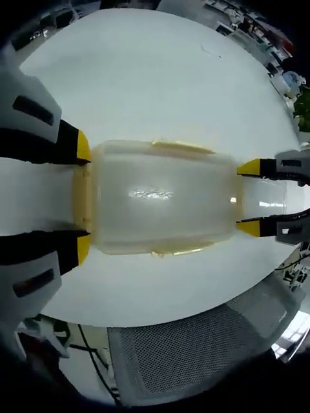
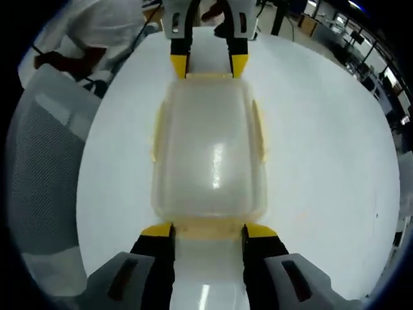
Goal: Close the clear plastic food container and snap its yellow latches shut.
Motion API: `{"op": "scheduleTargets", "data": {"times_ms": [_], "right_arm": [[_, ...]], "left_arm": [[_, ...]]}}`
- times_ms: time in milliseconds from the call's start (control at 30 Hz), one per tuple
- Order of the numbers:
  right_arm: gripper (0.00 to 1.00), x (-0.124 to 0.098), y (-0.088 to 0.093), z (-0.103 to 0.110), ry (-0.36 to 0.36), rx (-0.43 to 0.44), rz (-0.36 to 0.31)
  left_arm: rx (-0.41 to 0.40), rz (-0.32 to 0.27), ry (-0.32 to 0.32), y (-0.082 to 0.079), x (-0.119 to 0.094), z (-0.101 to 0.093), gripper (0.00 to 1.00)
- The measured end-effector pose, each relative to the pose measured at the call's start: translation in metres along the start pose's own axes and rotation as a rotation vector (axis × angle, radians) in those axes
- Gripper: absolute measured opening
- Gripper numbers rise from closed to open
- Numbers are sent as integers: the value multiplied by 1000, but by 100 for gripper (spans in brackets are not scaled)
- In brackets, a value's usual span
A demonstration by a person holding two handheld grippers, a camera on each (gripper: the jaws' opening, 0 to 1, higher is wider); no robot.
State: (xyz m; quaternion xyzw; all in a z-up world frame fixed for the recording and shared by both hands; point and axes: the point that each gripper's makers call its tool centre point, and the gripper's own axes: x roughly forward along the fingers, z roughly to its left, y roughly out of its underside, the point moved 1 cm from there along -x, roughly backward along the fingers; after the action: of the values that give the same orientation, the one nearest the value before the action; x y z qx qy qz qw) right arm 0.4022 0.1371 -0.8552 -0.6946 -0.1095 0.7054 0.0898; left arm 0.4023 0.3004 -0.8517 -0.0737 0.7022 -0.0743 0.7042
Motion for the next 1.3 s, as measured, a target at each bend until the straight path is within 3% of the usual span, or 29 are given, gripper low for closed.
{"op": "scheduleTargets", "data": {"times_ms": [167,600,900,1067,1300], "right_arm": [[39,0,0,0,-1,1,6],[37,0,0,1,5,10,-17],[36,-1,-1,0,8,22,-64],[36,-2,-1,-2,4,-2,-112],[36,-9,2,-7,14,21,-123]], "left_arm": [[11,14,10,2,-1,2,38],[-15,-73,-7,3,-1,-1,37],[11,-58,-10,3,-1,-1,36],[-24,-54,4,4,-2,-3,36],[-13,-75,6,-5,-18,6,37]]}}
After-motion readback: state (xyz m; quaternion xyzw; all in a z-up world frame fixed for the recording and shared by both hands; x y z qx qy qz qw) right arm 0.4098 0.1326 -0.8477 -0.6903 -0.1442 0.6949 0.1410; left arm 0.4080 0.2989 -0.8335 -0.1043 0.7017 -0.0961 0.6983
